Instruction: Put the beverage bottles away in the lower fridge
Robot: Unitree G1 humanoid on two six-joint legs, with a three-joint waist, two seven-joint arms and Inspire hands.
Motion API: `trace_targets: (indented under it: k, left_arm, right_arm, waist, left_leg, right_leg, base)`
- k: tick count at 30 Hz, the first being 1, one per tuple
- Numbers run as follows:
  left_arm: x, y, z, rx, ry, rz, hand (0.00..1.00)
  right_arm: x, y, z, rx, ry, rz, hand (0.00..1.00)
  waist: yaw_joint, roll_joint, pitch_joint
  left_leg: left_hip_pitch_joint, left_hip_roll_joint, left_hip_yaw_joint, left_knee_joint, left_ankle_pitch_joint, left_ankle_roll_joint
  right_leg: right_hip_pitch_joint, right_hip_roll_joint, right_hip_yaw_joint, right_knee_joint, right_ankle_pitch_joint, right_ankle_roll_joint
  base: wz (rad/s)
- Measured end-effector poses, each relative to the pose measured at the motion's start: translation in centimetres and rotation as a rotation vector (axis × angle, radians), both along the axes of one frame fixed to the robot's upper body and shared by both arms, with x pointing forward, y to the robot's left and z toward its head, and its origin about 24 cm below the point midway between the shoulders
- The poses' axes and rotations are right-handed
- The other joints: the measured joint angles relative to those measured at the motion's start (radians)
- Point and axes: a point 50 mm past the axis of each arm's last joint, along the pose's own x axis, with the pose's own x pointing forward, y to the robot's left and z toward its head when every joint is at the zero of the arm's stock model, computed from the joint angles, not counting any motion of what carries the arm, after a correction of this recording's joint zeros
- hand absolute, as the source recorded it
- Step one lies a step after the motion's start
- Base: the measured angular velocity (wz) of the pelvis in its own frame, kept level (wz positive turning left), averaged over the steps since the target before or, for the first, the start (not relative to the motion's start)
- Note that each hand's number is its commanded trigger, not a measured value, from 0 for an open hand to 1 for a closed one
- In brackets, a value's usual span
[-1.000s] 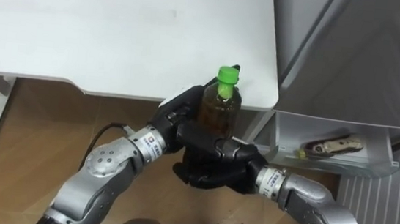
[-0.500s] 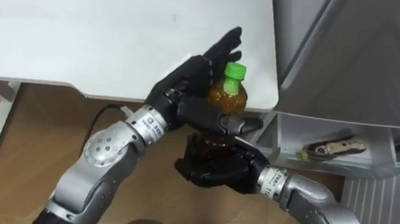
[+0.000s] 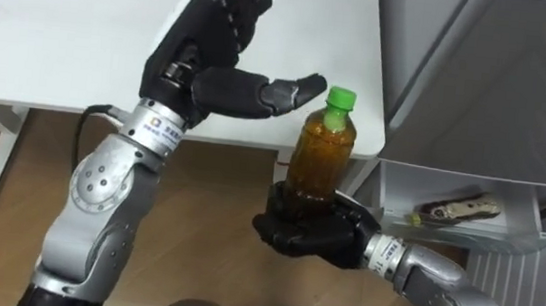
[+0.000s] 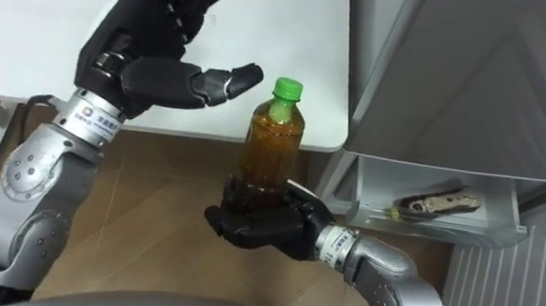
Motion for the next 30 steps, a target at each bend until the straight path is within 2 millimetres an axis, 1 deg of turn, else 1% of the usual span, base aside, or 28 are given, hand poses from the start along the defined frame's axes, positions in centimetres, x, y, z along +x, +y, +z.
trace_targets:
  k: [3, 5, 10, 12, 16, 20, 21, 23, 25, 26, 28, 30]
  left_arm:
    - [0.1, 0.8, 0.1, 0.003, -0.001, 0.053, 0.0]
    - [0.1, 1.0, 0.2, 0.001, -0.002, 0.082, 0.0]
    - [0.1, 1.5, 0.2, -0.012, -0.003, 0.143, 0.0]
    - [0.1, 1.9, 0.2, 0.0, -0.005, 0.176, 0.0]
    - [0.0, 3.3, 0.0, 0.041, -0.003, 0.238, 0.0]
    - [0.1, 5.1, -0.9, 0.08, 0.037, 0.324, 0.0]
    - [0.1, 5.5, -1.3, 0.088, 0.054, 0.349, 0.0]
    - [0.0, 6.1, -1.9, 0.09, 0.083, 0.387, 0.0]
    - [-0.2, 6.6, -2.3, 0.089, 0.104, 0.421, 0.0]
    - [-0.2, 6.9, -2.6, 0.086, 0.116, 0.439, 0.0]
    - [-0.6, 7.5, -3.1, 0.078, 0.141, 0.49, 0.0]
    - [-1.1, 8.6, -3.6, 0.078, 0.172, 0.561, 0.0]
  right_arm:
    - [0.0, -0.5, 0.0, -0.005, -0.005, -0.008, 1.0]
    - [-0.1, -0.7, -0.1, -0.023, -0.006, -0.009, 1.0]
    - [-1.2, -0.9, -0.7, -0.064, 0.02, 0.01, 1.0]
    - [-1.6, -1.0, -0.9, -0.064, 0.032, 0.009, 1.0]
    - [-1.8, -1.2, -0.9, -0.076, 0.03, 0.023, 1.0]
    - [-1.9, -1.7, -1.0, -0.089, 0.031, 0.017, 1.0]
    - [-2.0, -1.9, -1.0, -0.091, 0.033, 0.007, 1.0]
    - [-2.1, -2.1, -1.0, -0.093, 0.036, -0.002, 1.0]
    - [-2.3, -2.3, -1.1, -0.094, 0.042, -0.017, 1.0]
    - [-2.6, -2.7, -1.2, -0.098, 0.052, -0.033, 1.0]
    - [-2.9, -2.9, -1.4, -0.102, 0.064, -0.045, 1.0]
    - [-3.2, -3.1, -1.5, -0.105, 0.072, -0.053, 1.0]
  waist:
    - [0.003, 0.012, -0.0067]
    - [0.004, 0.014, -0.0078]
    - [0.035, 0.01, -0.0067]
    - [0.053, 0.007, -0.0049]
    - [0.059, 0.006, -0.0054]
    - [0.08, 0.012, -0.0075]
    - [0.082, 0.013, -0.0078]
    - [0.087, 0.015, -0.0071]
    - [0.098, 0.018, -0.0055]
    - [0.11, 0.023, -0.0049]
    - [0.114, 0.031, -0.0058]
    - [0.116, 0.037, -0.0091]
  left_leg:
    - [0.006, 0.0, -0.006, -0.005, 0.0, 0.0]
    - [0.008, 0.0, -0.006, -0.005, 0.0, 0.0]
    - [0.025, 0.0, -0.003, -0.005, 0.0, 0.0]
    - [0.024, 0.0, -0.003, -0.005, 0.0, 0.0]
    - [0.023, 0.0, -0.007, -0.007, 0.0, 0.0]
    - [0.023, 0.0, -0.01, -0.007, 0.0, 0.0]
    - [0.023, -0.001, -0.014, -0.006, 0.0, 0.0]
    - [0.025, -0.001, -0.022, -0.007, 0.0, 0.0]
    - [0.025, 0.0, -0.024, -0.007, 0.0, 0.0]
    - [0.025, -0.001, -0.024, -0.007, 0.0, 0.0]
    - [0.025, -0.002, -0.024, -0.008, 0.0, 0.0]
    - [0.026, -0.001, -0.024, -0.009, 0.0, 0.0]
  right_leg:
    - [0.005, 0.001, 0.0, 0.0, 0.0, 0.0]
    - [0.009, 0.001, 0.0, 0.0, 0.0, 0.0]
    - [0.019, 0.001, 0.004, 0.0, 0.0, 0.0]
    - [0.017, -0.001, 0.001, 0.001, 0.0, 0.0]
    - [0.017, -0.001, -0.001, 0.005, 0.0, 0.0]
    - [0.02, -0.001, -0.003, 0.004, 0.0, 0.0]
    - [0.024, -0.001, -0.01, 0.002, 0.0, 0.0]
    - [0.031, -0.001, -0.017, -0.002, 0.0, 0.0]
    - [0.034, 0.0, -0.02, -0.005, 0.0, 0.0]
    - [0.035, 0.0, -0.019, -0.007, 0.0, 0.0]
    - [0.035, 0.0, -0.018, -0.009, 0.0, 0.0]
    - [0.035, 0.0, -0.017, -0.014, 0.0, 0.0]
  base:
    - [0.0]
    - [0.0]
    - [-0.03]
    - [0.0]
    - [0.0]
    - [0.01]
    - [0.08]
    - [0.11]
    - [0.03]
    - [0.0]
    - [0.0]
    - [0.0]
